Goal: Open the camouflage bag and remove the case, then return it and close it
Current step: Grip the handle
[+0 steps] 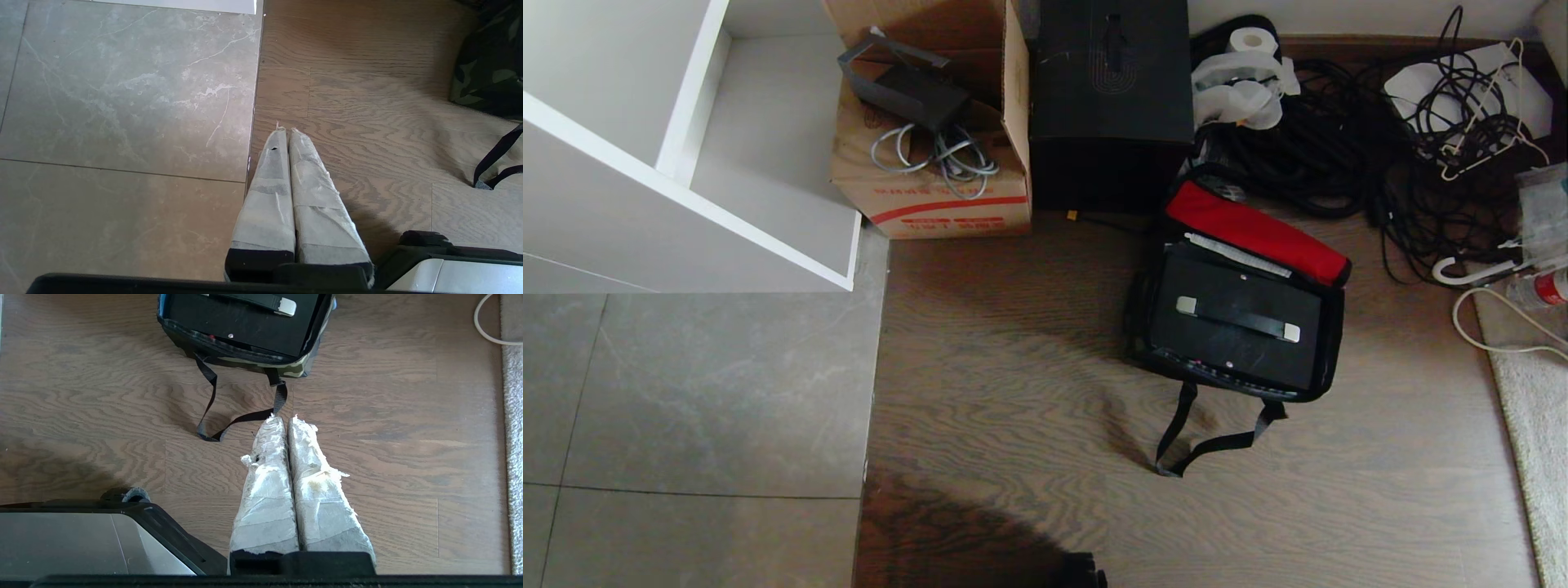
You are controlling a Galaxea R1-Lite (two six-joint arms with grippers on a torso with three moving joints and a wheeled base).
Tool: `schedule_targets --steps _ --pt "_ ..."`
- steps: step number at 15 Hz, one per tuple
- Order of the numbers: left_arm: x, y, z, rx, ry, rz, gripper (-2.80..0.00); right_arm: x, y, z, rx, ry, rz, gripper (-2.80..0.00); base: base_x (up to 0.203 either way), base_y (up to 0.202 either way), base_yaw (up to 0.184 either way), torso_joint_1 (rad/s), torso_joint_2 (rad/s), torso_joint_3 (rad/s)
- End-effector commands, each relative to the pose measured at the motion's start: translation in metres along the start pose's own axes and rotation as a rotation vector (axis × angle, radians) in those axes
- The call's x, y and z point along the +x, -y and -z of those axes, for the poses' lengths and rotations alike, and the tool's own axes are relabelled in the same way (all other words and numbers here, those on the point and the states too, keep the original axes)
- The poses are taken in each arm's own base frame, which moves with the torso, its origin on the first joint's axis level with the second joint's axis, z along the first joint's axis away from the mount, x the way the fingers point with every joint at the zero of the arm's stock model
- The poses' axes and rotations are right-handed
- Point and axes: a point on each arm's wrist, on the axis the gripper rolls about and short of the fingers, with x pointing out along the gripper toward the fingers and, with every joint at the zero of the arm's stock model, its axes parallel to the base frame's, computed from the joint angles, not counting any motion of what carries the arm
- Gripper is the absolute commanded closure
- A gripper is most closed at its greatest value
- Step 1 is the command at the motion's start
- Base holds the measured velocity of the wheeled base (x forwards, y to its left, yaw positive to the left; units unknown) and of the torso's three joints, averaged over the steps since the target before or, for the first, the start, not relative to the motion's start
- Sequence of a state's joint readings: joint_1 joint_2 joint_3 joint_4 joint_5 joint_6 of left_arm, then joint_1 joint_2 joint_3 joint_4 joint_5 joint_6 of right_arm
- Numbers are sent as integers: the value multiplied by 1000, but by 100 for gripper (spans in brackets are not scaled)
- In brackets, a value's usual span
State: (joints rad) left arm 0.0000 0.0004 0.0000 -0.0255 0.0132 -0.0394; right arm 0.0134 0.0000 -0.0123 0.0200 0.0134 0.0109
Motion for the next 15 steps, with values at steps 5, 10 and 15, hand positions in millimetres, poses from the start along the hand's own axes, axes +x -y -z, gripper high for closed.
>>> schedule_targets --steps 5,10,15 --pt "1 0 3 0 -8 -1 0 0 0 0 0 -2 -1 0 0 0 0 0 0 0" --pt "1 0 3 0 -8 -1 0 0 0 0 0 -2 -1 0 0 0 0 0 0 0" --pt "1 0 3 0 -8 -1 0 0 0 1 0 -2 -1 0 0 0 0 0 0 0"
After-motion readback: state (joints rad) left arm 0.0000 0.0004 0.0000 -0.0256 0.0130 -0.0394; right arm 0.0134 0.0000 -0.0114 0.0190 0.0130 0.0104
